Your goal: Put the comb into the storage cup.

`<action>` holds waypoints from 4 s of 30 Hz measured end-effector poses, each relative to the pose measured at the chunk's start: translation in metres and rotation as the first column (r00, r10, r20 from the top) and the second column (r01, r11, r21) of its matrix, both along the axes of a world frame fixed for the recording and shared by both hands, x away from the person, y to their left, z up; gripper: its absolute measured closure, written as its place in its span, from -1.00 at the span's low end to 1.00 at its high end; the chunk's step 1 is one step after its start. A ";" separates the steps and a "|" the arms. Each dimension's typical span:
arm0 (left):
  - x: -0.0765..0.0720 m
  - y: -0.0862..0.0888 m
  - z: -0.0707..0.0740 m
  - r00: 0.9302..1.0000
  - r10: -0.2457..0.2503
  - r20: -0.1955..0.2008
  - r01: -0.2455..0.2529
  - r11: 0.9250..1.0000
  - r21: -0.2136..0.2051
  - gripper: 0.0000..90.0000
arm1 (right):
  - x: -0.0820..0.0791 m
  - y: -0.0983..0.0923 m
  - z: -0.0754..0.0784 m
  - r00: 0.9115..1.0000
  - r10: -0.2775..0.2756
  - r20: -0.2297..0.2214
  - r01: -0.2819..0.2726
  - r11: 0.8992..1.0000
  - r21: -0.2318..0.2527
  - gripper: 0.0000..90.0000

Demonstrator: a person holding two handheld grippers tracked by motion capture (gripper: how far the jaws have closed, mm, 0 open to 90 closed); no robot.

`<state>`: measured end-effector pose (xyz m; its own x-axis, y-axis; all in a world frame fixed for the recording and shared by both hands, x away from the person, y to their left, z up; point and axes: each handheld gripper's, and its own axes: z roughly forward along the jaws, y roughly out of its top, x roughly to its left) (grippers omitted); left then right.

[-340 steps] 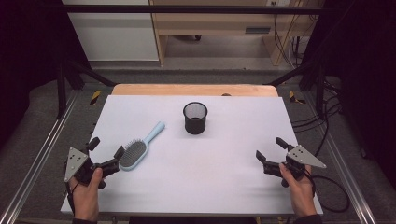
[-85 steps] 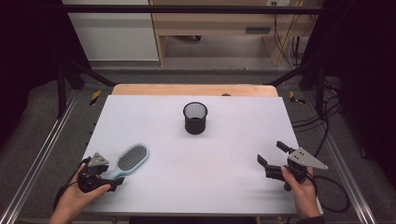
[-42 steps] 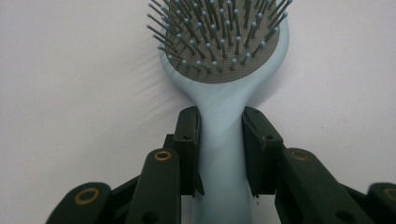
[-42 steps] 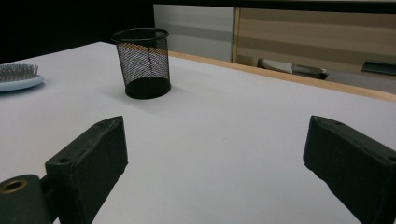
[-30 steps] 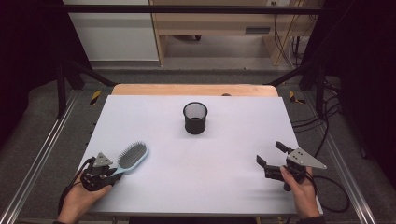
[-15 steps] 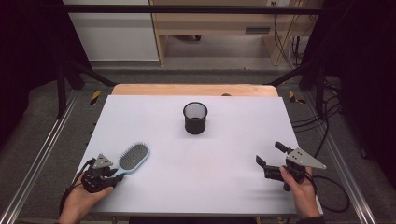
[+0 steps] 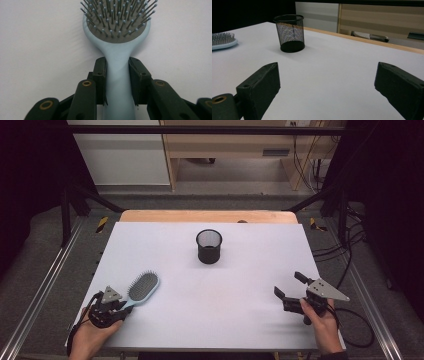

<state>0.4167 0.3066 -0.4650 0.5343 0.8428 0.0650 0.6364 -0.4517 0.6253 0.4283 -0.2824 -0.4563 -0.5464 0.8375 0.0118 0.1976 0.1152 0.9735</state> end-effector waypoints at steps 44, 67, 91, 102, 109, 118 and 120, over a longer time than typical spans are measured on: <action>0.018 -0.121 0.053 0.923 -0.174 0.344 0.231 0.964 -0.135 0.54 | 0.017 0.154 0.017 0.946 0.293 -0.138 -0.259 0.940 0.222 -0.87; 0.008 -0.127 0.053 0.906 -0.185 0.381 0.252 0.958 -0.135 0.54 | 0.027 0.216 0.024 0.897 0.388 -0.211 -0.328 0.905 0.272 -0.87; 0.004 -0.130 0.053 0.895 -0.186 0.406 0.261 0.956 -0.137 0.54 | 0.033 0.231 0.038 0.899 0.391 -0.199 -0.328 0.900 0.287 -0.88; 0.001 -0.134 0.055 0.886 -0.192 0.423 0.270 0.954 -0.132 0.54 | 0.040 0.235 0.045 0.894 0.399 -0.204 -0.329 0.894 0.304 -0.89; 0.000 -0.136 0.056 0.880 -0.196 0.432 0.276 0.952 -0.132 0.54 | 0.045 0.235 0.050 0.901 0.381 -0.209 -0.303 0.895 0.326 -0.83; -0.002 -0.136 0.056 0.875 -0.195 0.444 0.278 0.952 -0.130 0.54 | 0.050 0.235 0.059 0.905 0.363 -0.221 -0.279 0.900 0.336 -0.78; -0.002 -0.136 0.055 0.875 -0.190 0.445 0.275 0.952 -0.135 0.54 | 0.052 0.235 0.060 0.902 0.366 -0.228 -0.277 0.897 0.343 -0.77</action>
<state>0.4152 0.1711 -0.4096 0.6732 0.7167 0.1820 0.1838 -0.4006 0.8977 0.4802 -0.0470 -0.3966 -0.7213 0.5488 0.4225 0.4674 -0.0645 0.8817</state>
